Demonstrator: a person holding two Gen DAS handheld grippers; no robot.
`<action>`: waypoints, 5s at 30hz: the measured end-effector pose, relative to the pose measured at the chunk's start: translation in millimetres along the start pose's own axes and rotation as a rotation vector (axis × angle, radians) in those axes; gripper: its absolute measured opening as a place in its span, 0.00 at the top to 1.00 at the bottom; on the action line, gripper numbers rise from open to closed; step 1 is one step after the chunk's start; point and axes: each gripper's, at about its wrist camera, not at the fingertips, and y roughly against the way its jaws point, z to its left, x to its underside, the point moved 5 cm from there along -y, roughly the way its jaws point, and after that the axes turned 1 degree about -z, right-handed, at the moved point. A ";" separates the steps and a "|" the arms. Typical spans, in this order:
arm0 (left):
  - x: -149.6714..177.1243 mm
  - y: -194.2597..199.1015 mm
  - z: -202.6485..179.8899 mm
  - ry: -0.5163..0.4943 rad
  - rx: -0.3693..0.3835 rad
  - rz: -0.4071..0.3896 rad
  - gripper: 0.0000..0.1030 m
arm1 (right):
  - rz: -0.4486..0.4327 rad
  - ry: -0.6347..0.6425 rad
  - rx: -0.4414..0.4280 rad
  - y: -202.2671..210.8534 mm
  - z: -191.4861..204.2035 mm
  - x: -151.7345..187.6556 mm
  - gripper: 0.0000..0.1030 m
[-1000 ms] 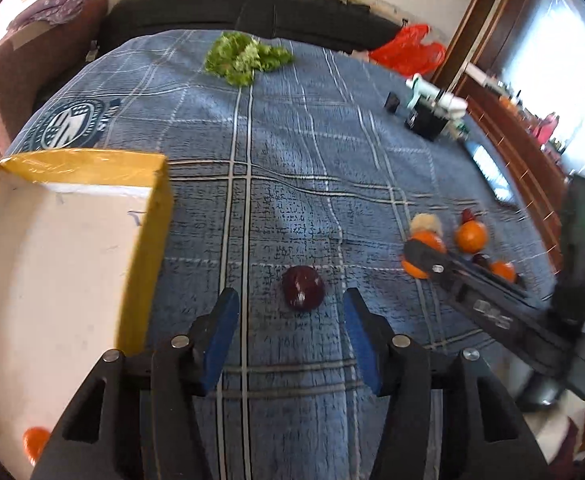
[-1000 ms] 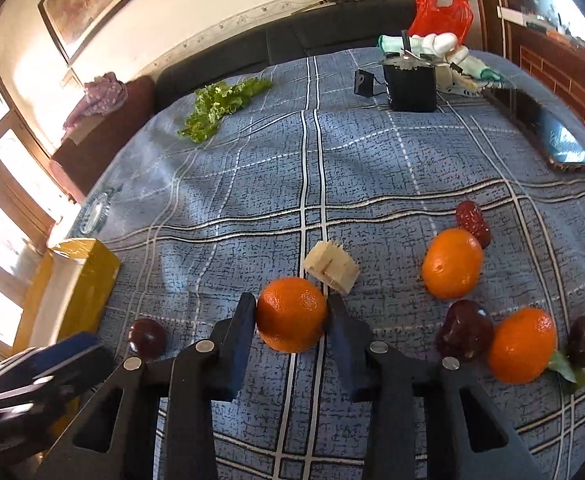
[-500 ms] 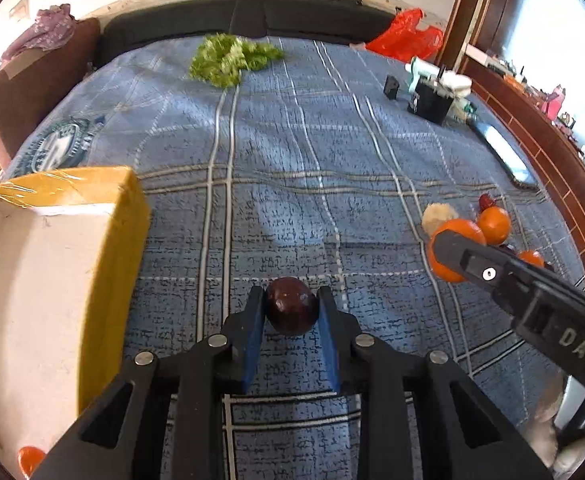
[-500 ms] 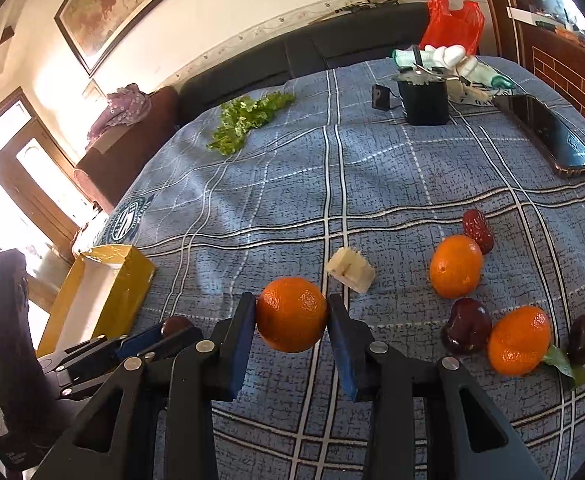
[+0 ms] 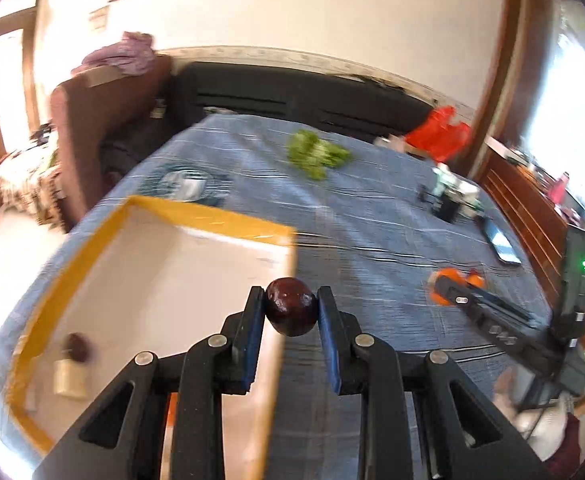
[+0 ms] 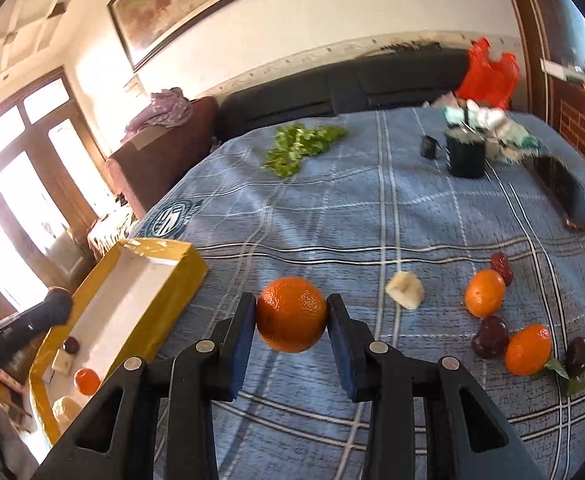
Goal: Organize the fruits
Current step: 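Carry both fruits over the tray and open both tools to release them, then move both tools back to the table and grasp another tangerine with the right tool, then carry the held tangerines over the tray and open both tools to drop them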
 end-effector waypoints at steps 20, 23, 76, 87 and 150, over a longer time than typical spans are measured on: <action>19.0 -27.9 159.9 0.115 -0.178 0.069 0.75 | 0.295 0.255 -0.131 -98.4 198.2 49.4 0.61; 22.0 -33.2 166.4 0.133 -0.168 0.091 0.75 | 0.334 0.263 -0.132 -111.6 203.0 56.5 0.61; 79.8 -23.2 -104.0 -0.162 0.261 0.234 0.16 | 0.093 -0.259 0.224 83.6 -150.5 17.0 0.58; 135.3 -42.3 -154.2 -0.439 0.215 0.279 0.72 | 0.143 -0.224 0.276 37.8 -164.2 13.1 0.58; 15.6 -32.4 138.0 0.056 -0.094 0.145 0.67 | 0.280 0.109 -0.249 -45.2 179.4 19.0 0.60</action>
